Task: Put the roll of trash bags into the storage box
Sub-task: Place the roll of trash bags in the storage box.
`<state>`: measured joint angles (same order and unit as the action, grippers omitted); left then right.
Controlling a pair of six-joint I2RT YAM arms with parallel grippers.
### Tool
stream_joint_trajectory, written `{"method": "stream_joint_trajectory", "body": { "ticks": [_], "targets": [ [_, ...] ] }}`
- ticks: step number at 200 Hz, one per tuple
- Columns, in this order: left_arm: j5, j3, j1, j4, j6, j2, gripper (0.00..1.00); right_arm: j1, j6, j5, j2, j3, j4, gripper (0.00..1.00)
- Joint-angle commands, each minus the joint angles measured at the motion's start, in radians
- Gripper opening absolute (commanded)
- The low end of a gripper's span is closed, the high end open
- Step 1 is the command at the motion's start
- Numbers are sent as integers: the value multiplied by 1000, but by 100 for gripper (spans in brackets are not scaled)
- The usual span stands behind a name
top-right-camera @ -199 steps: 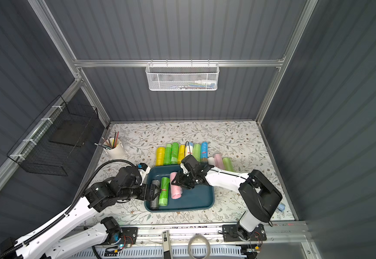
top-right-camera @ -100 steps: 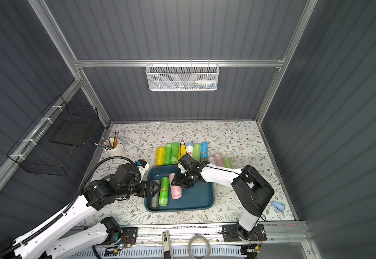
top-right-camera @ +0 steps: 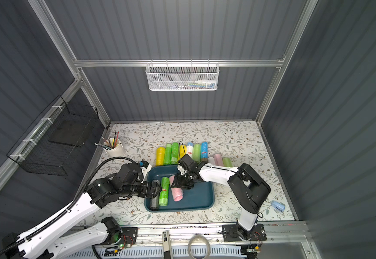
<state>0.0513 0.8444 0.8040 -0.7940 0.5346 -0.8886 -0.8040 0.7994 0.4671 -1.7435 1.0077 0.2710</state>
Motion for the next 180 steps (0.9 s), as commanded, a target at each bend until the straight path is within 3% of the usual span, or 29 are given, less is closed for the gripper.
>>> {"method": "stream_joint_trajectory", "body": {
  "ticks": [1,62,137,180],
  "targets": [
    [-7,-4,0,-39,10,30,100,12,-55,42,-14,34,23,46],
    [3,-47,0,-17,41,65,100,8,-40,47,-19,11,-34,55],
    [1,-35,0,-4,30,13,100,2,-53,58,-2,6,-53,59],
    [-6,-20,-1,-4,15,-19,100,3,-69,97,29,1,-70,66]
  ]
}}
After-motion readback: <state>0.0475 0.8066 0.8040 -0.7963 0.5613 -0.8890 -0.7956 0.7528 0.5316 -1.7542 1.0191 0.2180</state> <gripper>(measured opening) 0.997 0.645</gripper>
